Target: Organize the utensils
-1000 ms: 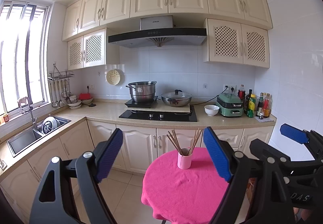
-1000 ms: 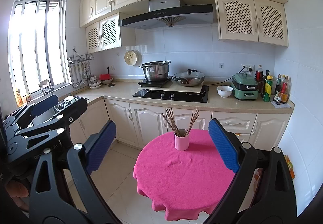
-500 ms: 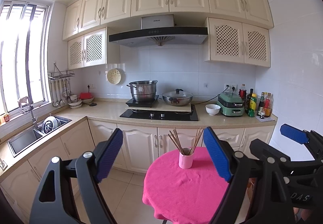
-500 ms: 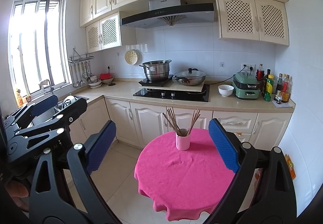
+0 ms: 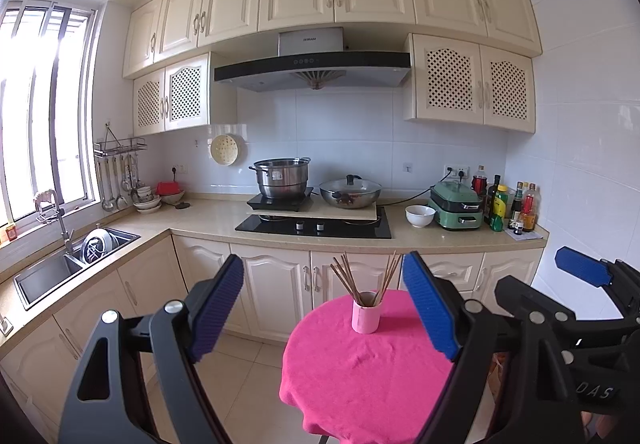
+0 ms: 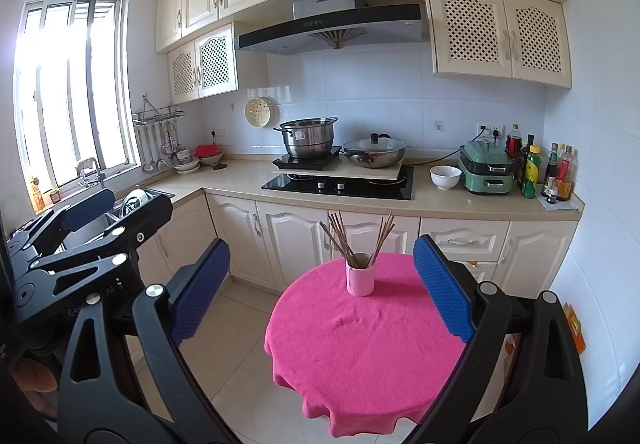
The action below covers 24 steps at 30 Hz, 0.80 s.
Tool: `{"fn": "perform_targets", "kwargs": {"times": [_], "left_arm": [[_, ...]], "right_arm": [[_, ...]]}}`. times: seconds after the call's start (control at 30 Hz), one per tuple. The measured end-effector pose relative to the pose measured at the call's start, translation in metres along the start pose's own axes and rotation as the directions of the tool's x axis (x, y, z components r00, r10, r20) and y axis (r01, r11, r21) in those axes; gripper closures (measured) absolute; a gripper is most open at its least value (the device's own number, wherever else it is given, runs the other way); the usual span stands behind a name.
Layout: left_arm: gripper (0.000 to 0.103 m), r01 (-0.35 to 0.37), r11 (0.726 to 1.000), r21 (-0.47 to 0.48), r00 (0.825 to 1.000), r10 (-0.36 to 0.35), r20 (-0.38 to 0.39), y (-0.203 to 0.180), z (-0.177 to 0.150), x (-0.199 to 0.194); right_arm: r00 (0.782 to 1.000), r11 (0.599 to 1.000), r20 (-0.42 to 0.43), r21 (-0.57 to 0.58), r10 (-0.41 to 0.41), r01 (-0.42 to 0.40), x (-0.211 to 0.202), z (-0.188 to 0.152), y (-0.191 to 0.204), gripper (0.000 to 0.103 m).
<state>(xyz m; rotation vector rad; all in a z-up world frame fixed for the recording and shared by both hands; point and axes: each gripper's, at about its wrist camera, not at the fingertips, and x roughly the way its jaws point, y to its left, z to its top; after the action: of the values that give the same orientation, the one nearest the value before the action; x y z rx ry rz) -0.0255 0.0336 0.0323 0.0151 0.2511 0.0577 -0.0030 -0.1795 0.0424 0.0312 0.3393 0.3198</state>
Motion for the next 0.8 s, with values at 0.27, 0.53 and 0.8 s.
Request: {"fn": "perform_targets", "kwargs": {"times": [0.27, 0.53, 0.8], "left_arm": [[0.022, 0.001, 1.0, -0.001, 1.0, -0.001, -0.001, 0.0007, -0.0005, 0.0005], [0.022, 0.001, 1.0, 0.003, 1.0, -0.001, -0.002, -0.0007, -0.0006, 0.0009], [0.022, -0.007, 1.0, 0.002, 1.0, 0.007, -0.004, 0.0019, -0.0049, 0.0]], "right_arm": [[1.0, 1.0, 0.0, 0.004, -0.003, 0.003, -0.002, 0.0001, 0.0008, 0.012], [1.0, 1.0, -0.004, 0.013, -0.003, 0.003, -0.0032, -0.0011, 0.0001, 0.012], [1.0, 1.0, -0.006, 0.007, 0.003, -0.003, 0.0009, 0.0005, 0.0018, 0.012]]}}
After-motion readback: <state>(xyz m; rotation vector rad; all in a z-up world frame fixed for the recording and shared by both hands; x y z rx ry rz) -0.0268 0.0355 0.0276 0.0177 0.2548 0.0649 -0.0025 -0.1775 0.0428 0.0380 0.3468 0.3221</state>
